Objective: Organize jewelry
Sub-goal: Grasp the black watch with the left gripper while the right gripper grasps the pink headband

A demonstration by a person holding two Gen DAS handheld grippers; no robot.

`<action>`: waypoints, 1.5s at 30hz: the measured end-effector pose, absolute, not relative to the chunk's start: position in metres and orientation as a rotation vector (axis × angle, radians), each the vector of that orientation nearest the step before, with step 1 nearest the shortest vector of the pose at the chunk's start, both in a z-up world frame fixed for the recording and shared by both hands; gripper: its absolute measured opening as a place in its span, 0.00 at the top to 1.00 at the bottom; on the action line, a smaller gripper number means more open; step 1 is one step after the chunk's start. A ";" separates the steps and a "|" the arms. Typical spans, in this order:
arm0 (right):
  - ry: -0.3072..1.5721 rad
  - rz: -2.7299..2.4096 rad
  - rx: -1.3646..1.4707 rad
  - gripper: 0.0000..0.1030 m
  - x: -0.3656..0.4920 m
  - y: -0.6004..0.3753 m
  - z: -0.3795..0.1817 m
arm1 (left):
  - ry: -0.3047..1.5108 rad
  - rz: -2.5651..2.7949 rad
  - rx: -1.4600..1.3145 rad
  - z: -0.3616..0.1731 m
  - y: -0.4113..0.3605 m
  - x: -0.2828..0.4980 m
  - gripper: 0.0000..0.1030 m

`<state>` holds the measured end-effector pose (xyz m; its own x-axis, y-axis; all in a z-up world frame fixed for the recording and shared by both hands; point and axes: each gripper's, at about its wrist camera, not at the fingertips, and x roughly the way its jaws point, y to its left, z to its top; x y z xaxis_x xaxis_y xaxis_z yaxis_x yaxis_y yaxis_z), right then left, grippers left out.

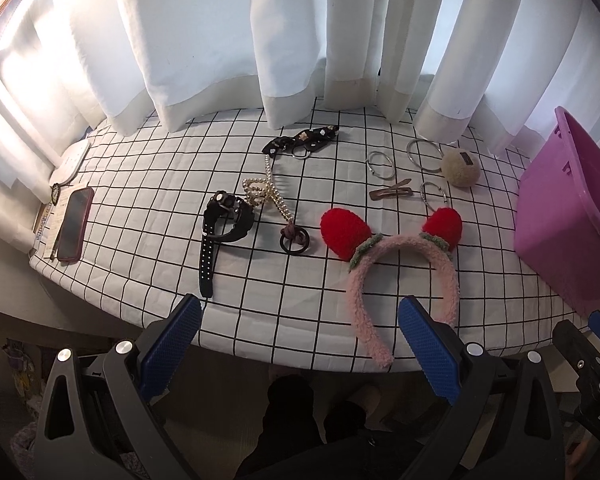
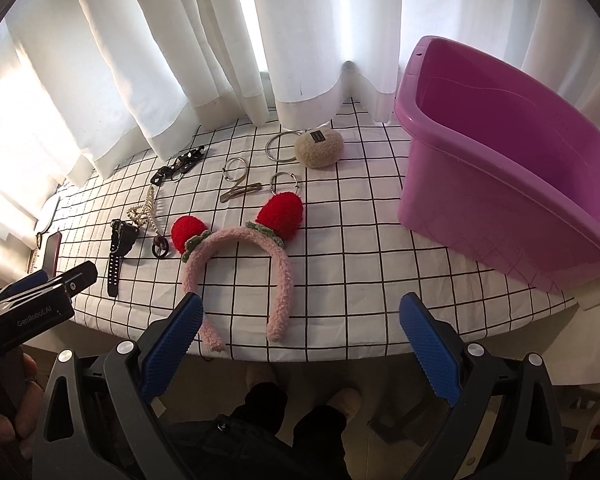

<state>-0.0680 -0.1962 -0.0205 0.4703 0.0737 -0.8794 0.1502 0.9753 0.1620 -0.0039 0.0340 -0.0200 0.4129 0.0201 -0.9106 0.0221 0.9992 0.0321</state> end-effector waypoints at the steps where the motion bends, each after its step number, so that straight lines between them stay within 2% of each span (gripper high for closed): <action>1: 1.072 -0.025 0.228 0.09 -0.070 -0.197 -0.023 | 1.148 0.014 0.018 -0.023 0.041 -0.005 0.06; 6: 1.036 0.098 0.265 0.09 -0.077 -0.204 -0.044 | 1.139 0.131 -0.083 -0.042 0.077 -0.013 0.06; 16: 1.090 0.173 0.219 0.09 -0.061 -0.206 -0.091 | 1.058 0.223 -0.178 -0.070 0.119 -0.017 0.06; 27: 1.107 0.097 0.215 0.09 -0.023 -0.185 -0.130 | 1.059 0.178 -0.183 -0.126 0.156 0.054 0.06; 45: 1.125 -0.059 0.111 0.09 0.027 -0.145 -0.164 | 1.111 0.053 -0.106 -0.174 0.190 0.131 0.06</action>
